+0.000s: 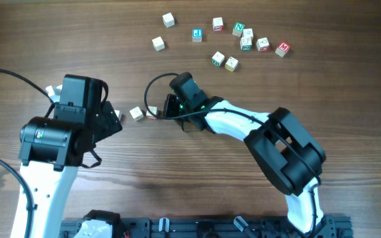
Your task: Form a horizontal line
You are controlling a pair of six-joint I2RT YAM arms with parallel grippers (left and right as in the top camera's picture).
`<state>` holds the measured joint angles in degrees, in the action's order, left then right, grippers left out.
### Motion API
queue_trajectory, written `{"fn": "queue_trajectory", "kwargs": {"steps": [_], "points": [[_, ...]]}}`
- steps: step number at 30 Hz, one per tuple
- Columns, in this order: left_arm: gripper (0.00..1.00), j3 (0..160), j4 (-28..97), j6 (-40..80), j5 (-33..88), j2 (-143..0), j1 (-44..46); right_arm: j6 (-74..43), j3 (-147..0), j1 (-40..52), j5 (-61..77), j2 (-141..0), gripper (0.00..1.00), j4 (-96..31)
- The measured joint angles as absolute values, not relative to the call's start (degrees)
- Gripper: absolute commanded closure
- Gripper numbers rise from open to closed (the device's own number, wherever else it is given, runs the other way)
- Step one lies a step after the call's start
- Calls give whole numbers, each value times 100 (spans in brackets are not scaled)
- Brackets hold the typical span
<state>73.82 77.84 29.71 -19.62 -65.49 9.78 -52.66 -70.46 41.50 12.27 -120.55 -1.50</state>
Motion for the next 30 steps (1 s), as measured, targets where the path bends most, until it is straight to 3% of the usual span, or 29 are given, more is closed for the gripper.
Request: {"fn": "queue_trajectory", "kwargs": {"steps": [30], "points": [[0, 7382, 7784, 2971, -1962, -6549, 978, -4460, -7061, 4268, 2318, -12184, 96, 650]]}}
